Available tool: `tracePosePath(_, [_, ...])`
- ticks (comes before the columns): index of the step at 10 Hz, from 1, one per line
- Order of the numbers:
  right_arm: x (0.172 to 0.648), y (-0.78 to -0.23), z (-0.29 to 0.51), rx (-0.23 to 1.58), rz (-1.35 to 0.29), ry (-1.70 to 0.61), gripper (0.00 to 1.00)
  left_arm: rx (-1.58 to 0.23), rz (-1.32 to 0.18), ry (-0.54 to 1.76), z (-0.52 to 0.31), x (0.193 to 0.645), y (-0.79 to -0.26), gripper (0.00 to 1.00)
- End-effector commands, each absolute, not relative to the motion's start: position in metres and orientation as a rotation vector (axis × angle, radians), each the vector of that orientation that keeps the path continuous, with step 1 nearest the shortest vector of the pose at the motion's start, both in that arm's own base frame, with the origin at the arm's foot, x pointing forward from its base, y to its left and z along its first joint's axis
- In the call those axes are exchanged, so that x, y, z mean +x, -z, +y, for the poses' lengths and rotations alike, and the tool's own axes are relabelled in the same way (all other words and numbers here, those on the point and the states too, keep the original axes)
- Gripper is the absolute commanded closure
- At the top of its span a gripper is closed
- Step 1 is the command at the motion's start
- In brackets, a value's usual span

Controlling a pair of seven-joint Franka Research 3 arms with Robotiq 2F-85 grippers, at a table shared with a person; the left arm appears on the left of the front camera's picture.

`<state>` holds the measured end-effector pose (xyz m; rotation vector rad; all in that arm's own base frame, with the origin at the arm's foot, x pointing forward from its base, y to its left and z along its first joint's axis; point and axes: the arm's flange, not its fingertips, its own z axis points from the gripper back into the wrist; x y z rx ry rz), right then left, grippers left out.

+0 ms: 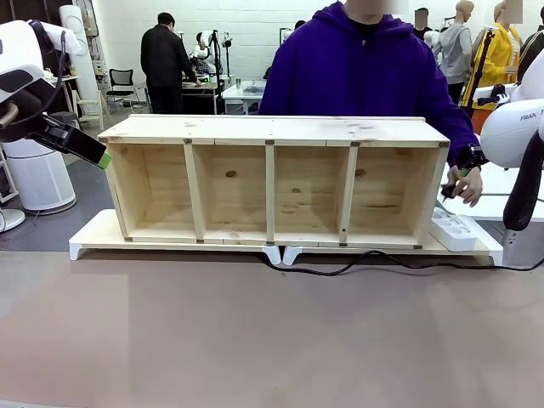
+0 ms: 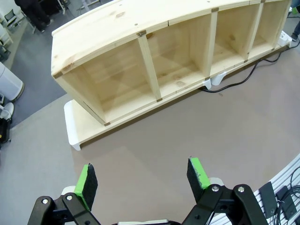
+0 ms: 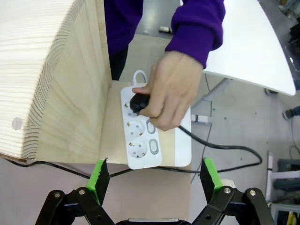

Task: Perform cable management.
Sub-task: Release the Power Cable when the human grasps it.

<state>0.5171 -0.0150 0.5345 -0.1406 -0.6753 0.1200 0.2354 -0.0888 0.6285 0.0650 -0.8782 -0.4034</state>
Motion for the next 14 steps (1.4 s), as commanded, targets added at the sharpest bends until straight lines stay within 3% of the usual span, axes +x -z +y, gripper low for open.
tracePosePath(1, [0.517, -0.5342, -0.0144, -0.139, -0.673, -0.116, 0.0, 0.075, -0.871, 0.399, -0.0897, 0.2329, -0.6282, 0.0])
tracePosePath(14, [0.517, -0.5342, -0.0144, -0.139, -0.673, -0.116, 0.0, 0.075, -0.871, 0.399, -0.0897, 0.2329, -0.6282, 0.0])
